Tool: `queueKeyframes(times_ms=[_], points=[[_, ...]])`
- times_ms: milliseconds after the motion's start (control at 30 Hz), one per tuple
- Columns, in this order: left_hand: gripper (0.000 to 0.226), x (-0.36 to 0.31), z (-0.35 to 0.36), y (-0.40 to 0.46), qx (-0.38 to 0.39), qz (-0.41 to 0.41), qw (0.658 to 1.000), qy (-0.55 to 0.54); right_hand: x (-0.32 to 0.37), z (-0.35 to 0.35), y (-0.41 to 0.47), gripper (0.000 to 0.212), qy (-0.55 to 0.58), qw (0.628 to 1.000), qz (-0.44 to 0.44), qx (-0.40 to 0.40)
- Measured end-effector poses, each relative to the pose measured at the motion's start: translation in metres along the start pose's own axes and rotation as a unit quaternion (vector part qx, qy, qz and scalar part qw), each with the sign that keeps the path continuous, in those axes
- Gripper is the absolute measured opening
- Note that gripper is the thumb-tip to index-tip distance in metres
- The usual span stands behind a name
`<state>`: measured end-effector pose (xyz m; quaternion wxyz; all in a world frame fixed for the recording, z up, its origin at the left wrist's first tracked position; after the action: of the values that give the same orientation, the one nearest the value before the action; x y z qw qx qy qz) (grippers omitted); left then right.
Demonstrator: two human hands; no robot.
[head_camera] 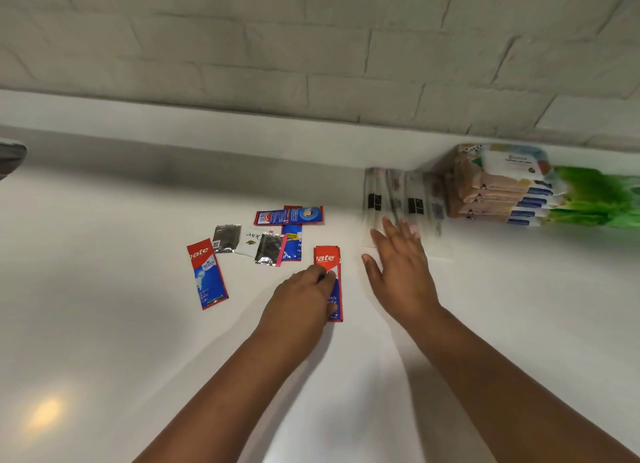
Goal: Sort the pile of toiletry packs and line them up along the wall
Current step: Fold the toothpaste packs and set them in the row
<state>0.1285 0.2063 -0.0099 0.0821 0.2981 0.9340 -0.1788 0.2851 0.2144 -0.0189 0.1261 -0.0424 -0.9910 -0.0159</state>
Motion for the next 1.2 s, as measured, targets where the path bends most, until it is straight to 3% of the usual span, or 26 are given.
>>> queueKeyframes(times_ms=[233, 400, 767, 1200], points=[[0.052, 0.003, -0.007, 0.039, 0.069, 0.000, 0.997, -0.037, -0.027, -0.003, 0.037, 0.053, -0.039, 0.999, 0.006, 0.030], [0.054, 0.007, -0.016, 0.067, 0.086, 0.008, 0.994, -0.064, -0.038, 0.008, 0.045, 0.067, -0.042, 0.997, 0.011, 0.062], [0.062, 0.004, -0.038, 0.134, 0.097, 0.013, 0.995, -0.010, -0.038, 0.008, 0.045, 0.052, -0.027, 0.998, -0.007, 0.049], [0.057, 0.000, -0.055, 0.178, 0.094, 0.032, 0.995, 0.004, -0.041, 0.013, 0.046, 0.052, -0.007, 1.000, -0.004, 0.026]])
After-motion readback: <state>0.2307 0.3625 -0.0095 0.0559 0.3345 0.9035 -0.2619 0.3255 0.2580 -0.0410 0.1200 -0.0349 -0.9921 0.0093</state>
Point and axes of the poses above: each hand's wrist, its own y-axis towards the middle knuckle, its own z-axis out of the palm, x = y × z, the point moved 8 cm from there along y, towards the middle knuckle, and after that the axes turned 13 degrees about x, right-handed, at the moved point
